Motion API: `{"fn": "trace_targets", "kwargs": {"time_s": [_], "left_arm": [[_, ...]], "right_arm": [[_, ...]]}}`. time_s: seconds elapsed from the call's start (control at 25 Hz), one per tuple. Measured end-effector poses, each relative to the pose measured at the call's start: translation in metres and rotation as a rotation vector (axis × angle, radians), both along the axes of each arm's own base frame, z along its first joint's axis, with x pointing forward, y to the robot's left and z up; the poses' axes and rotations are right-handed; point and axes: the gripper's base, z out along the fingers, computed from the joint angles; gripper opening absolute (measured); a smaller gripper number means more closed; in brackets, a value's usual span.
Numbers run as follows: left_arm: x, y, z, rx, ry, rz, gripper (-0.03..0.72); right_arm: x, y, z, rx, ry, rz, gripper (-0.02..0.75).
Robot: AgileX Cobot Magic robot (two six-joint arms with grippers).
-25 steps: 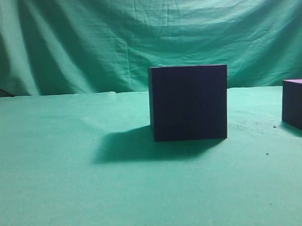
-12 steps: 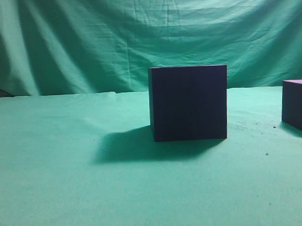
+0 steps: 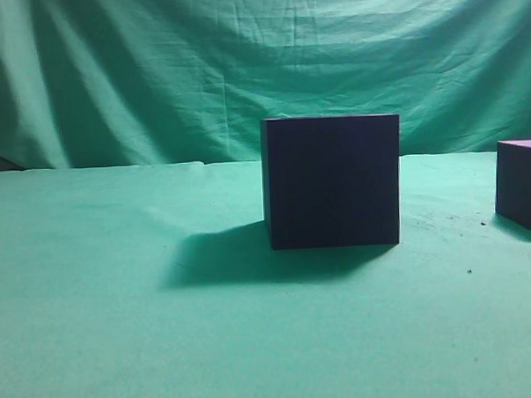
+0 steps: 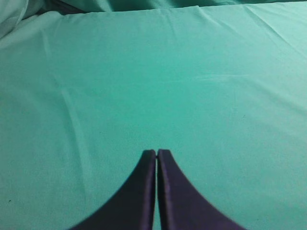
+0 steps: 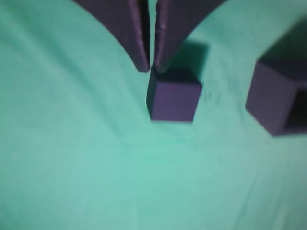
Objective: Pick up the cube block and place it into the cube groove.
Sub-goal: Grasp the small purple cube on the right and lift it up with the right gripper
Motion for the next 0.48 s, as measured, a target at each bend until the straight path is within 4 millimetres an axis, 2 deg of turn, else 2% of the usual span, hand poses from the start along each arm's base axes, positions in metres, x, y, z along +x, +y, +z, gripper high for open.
{"fn": "trace_targets", "kwargs": {"time_s": [0.2,0.36,0.48], "left_arm": [[0.0,0.0,0.0,0.0,0.0,0.0,0.0],[0.0,0.0,0.0,0.0,0.0,0.0,0.0],[0.0,0.0,0.0,0.0,0.0,0.0,0.0]], "right_arm": [[0.03,0.01,0.007,-0.064,0.278,0.115,0.0],[0.06,0.033,0.004,-0.127,0.43,0.253,0.0],[0.084,0.048,-0.001,-0.182,0.529,0.267,0.0]]}}
